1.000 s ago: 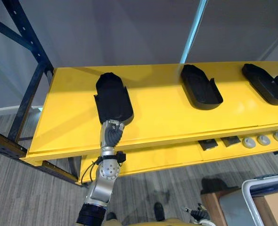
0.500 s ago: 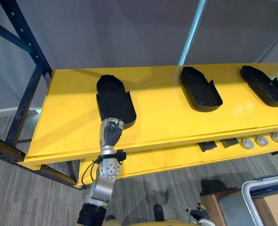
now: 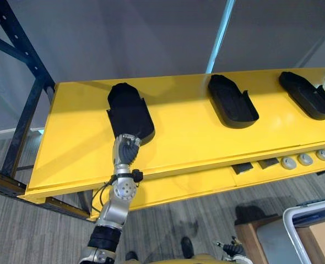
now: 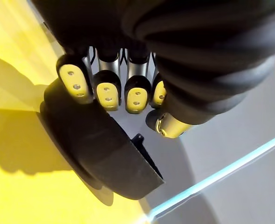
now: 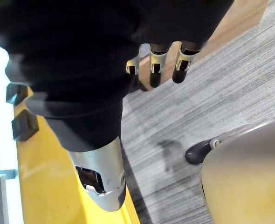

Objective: Walk over and take plastic housings, then place them on the shelf

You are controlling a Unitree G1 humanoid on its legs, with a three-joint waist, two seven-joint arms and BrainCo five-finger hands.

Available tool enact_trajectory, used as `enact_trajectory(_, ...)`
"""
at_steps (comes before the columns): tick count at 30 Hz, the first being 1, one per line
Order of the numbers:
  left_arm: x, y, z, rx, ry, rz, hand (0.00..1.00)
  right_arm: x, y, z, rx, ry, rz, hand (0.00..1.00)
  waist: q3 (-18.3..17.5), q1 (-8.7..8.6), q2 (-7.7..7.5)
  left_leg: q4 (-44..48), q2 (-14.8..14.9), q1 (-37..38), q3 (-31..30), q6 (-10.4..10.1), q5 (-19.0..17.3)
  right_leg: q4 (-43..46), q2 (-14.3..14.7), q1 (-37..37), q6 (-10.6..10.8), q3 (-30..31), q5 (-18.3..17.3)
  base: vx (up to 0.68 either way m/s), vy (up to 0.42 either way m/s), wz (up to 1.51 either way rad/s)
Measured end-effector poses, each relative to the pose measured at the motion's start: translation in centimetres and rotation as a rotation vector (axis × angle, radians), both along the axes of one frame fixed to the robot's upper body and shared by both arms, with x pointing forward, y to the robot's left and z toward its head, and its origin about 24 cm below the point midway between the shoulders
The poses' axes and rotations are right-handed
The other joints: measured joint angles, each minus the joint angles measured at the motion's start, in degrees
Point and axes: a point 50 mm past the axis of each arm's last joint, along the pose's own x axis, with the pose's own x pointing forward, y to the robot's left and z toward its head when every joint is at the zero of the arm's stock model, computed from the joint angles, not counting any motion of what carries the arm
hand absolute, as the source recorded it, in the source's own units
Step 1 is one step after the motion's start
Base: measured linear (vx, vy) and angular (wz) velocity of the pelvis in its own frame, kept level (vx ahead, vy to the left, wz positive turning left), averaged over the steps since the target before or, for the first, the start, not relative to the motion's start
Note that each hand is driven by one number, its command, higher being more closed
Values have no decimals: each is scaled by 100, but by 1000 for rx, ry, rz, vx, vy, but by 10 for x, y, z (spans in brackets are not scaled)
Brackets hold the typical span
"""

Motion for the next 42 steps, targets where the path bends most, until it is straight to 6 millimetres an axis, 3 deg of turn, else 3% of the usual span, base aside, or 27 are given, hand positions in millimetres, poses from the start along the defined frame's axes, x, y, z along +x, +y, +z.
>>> enact_trajectory(12,7,7,8,-4,-30,53,100,-1,-2,-1,4,9,-27,0,41,-17,-51,-384,-75,285,-12,16,93,-134,-12,212,-149,-145,-48,29,2,2)
enact_trajectory(17,2,4,24,-22,-99,47,100,1,2,-1,14,6,-25,0,130,-4,-128,-303,-46,247,-60,37,68,-82,-3,219,-143,-75,-44,4,-6,4)
enact_trajectory(22,-27,-7,68,-114,-341,-9,100,3,2,0,15,-4,-15,0,186,34,-78,213,133,77,-174,25,-236,146,94,256,-134,-63,-51,-26,-14,8)
enact_trajectory(26,-65,-13,105,-189,-580,-86,100,1,1,0,6,-5,-3,0,225,168,-17,528,256,-31,-305,1,-414,241,157,318,-84,-90,-92,-34,-22,11)
enact_trajectory(29,-83,-1,116,-273,-679,-40,100,2,3,0,6,-8,17,0,239,316,6,582,262,-79,-413,-2,-426,289,142,340,-33,-192,-174,-23,-34,19)
enact_trajectory(31,-93,12,117,-340,-727,36,100,2,2,1,5,-11,17,0,253,318,34,579,265,-74,-514,-14,-415,289,137,408,-25,-271,-183,-25,-31,27)
enact_trajectory(36,-122,57,100,-414,-735,298,100,2,7,0,7,-2,50,0,223,394,25,521,245,-35,-743,-8,-370,416,122,528,-33,-584,-305,-24,-27,30)
enact_trajectory(38,-123,65,91,-417,-701,350,100,-1,7,0,-3,7,56,0,214,479,16,549,244,-47,-772,-7,-369,415,124,550,-62,-600,-327,-10,-16,17)
enact_trajectory(40,-123,80,66,-430,-583,439,100,-1,8,0,-9,13,86,0,193,515,14,638,239,-69,-841,-3,-378,417,105,625,-105,-732,-409,-10,-24,21)
enact_trajectory(42,-125,94,25,-435,-374,535,100,3,9,1,-11,0,93,0,118,528,-5,707,239,-107,-847,-3,-383,433,88,627,-114,-792,-524,-9,-44,6)
